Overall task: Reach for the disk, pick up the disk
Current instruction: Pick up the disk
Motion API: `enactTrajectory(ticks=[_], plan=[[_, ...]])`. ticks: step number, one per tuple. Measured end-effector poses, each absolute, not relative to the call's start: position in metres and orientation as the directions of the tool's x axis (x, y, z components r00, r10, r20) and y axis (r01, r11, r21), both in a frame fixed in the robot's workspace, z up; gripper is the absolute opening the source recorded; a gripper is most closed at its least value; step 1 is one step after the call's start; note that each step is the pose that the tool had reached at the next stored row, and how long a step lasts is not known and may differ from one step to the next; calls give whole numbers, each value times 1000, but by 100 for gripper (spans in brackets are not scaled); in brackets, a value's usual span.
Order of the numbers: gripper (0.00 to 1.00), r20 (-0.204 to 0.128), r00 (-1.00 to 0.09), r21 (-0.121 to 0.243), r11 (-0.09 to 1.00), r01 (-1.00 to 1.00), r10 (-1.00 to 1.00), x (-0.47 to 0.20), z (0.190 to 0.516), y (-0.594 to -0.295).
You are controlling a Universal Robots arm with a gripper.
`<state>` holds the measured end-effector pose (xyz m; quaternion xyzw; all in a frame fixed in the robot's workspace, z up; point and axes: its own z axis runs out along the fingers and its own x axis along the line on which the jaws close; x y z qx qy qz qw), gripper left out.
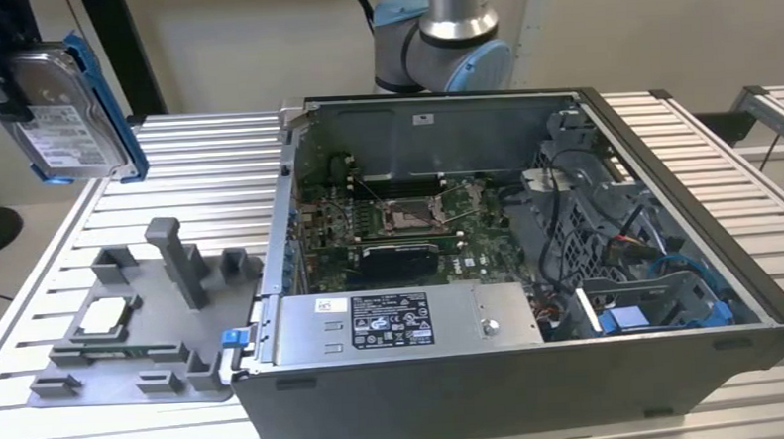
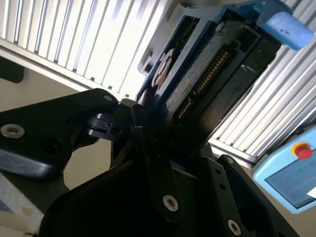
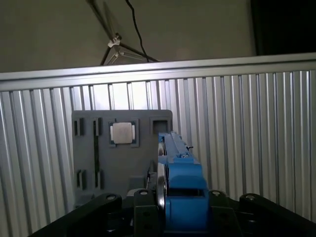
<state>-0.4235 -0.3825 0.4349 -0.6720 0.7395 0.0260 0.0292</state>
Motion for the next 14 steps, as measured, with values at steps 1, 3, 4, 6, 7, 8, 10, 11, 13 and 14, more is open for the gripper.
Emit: enactTrajectory(ticks=[1, 3, 4, 6, 7, 8, 10, 11, 13, 14], plan=[[0, -78, -95, -1, 96, -995, -992, -424, 437, -382], [0, -78, -95, -1, 96, -995, -992, -424, 441, -382], [0, -78, -95, -1, 96, -995, -992, -424, 443, -382], [0, -78, -95, -1, 96, -995, -992, -424, 446, -382], [0, -78, -95, -1, 95, -995, -992, -423, 448, -382], [0, -78, -95, -1, 96, -995, -992, -424, 450, -382], [0, -78, -95, -1, 96, -995, -992, -424, 455, -382], [0, -78, -95, -1, 96, -995, -992, -424, 457, -382], [0, -78, -95, -1, 95, -995, -992, -424, 460, -382], [0, -78, -95, -1, 95, -995, -992, -424, 462, -382]])
